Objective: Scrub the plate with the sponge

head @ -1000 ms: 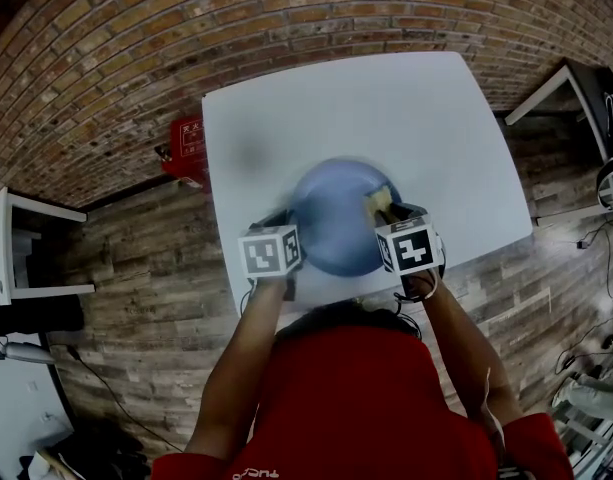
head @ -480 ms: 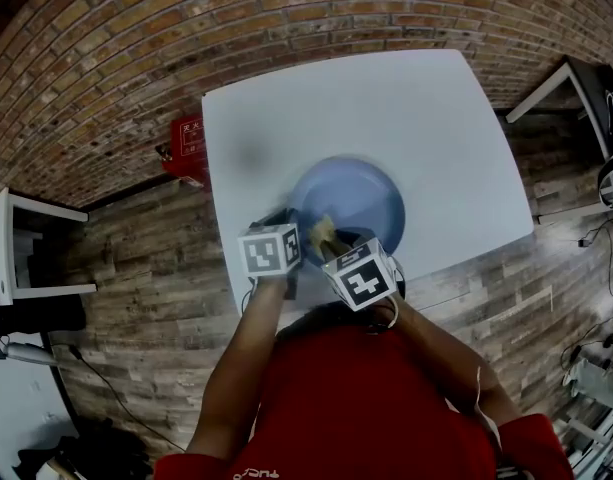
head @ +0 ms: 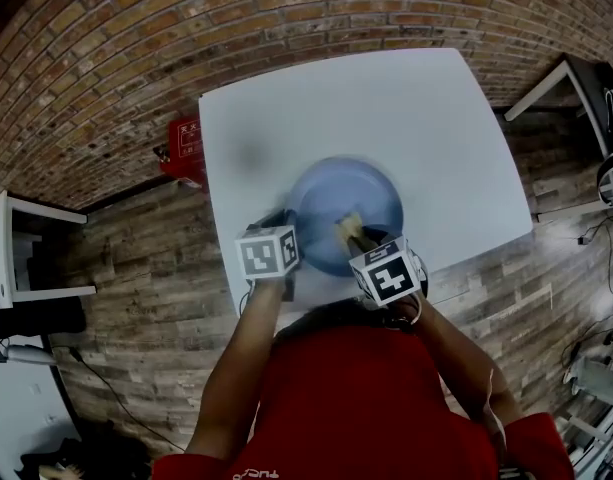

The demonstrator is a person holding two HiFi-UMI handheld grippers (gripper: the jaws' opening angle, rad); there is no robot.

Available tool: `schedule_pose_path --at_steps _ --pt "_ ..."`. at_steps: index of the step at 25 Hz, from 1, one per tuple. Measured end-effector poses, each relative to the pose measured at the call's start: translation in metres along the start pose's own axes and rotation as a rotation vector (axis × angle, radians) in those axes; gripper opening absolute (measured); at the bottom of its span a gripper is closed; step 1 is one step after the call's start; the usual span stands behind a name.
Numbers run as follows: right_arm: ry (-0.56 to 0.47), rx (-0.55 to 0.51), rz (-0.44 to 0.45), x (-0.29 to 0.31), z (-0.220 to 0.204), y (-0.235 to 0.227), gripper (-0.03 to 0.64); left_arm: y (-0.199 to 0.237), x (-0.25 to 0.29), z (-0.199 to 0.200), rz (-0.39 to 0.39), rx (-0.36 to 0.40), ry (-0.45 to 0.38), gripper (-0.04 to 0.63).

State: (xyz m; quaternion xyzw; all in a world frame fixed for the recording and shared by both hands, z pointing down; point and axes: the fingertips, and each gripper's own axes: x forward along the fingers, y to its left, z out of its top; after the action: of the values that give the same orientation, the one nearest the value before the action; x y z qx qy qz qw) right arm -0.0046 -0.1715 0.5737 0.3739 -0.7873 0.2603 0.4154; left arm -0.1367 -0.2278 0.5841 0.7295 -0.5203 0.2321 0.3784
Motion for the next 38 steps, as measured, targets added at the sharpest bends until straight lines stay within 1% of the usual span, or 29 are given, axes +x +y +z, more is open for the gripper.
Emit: schedule_pose_path --at_steps 3,6,9,14,15,17,20,22,24,27,30,34,38 --pt "0.008 0.031 -0.045 -0.007 -0.008 -0.024 0.12 0.0 0.0 0.0 0.0 0.0 -0.001 0.04" --pt "0.004 0.057 -0.063 -0.012 -0.011 -0.037 0.12 0.0 0.0 -0.001 0.002 0.003 -0.002 0.04" --pt "-0.012 0.072 -0.06 -0.014 -0.01 -0.041 0.12 -0.001 0.0 0.0 0.004 0.001 -0.008 0.04" --pt "-0.079 0.086 -0.037 -0.023 0.004 -0.038 0.12 -0.002 -0.004 0.002 0.007 -0.012 -0.043 0.041" --pt "-0.092 0.09 -0.036 -0.026 0.007 -0.038 0.12 -0.003 -0.006 0.003 0.007 -0.01 -0.052 0.048" --pt "-0.116 0.098 -0.034 -0.031 0.013 -0.04 0.12 -0.003 -0.012 0.008 0.01 -0.002 -0.072 0.1" --pt "-0.154 0.104 -0.032 -0.04 0.024 -0.044 0.12 -0.002 -0.024 0.016 0.023 0.01 -0.106 0.112" --pt "-0.193 0.101 -0.032 -0.048 0.035 -0.047 0.12 -0.004 -0.034 0.027 0.03 0.027 -0.15 0.114" --pt "-0.257 0.092 -0.03 -0.058 0.05 -0.049 0.12 -0.011 -0.046 0.042 0.017 0.054 -0.22 0.114" --pt "-0.382 0.064 -0.019 -0.076 0.076 -0.049 0.12 -0.031 -0.069 0.07 -0.021 0.109 -0.348 0.096" --pt "-0.509 0.023 -0.008 -0.097 0.102 -0.045 0.12 -0.055 -0.091 0.094 -0.055 0.17 -0.45 0.075" --pt "-0.682 -0.053 0.001 -0.131 0.134 -0.034 0.12 -0.083 -0.118 0.122 -0.088 0.231 -0.559 0.05" --pt "-0.835 -0.112 0.032 -0.162 0.154 -0.021 0.12 -0.112 -0.139 0.137 -0.118 0.306 -0.645 0.034"
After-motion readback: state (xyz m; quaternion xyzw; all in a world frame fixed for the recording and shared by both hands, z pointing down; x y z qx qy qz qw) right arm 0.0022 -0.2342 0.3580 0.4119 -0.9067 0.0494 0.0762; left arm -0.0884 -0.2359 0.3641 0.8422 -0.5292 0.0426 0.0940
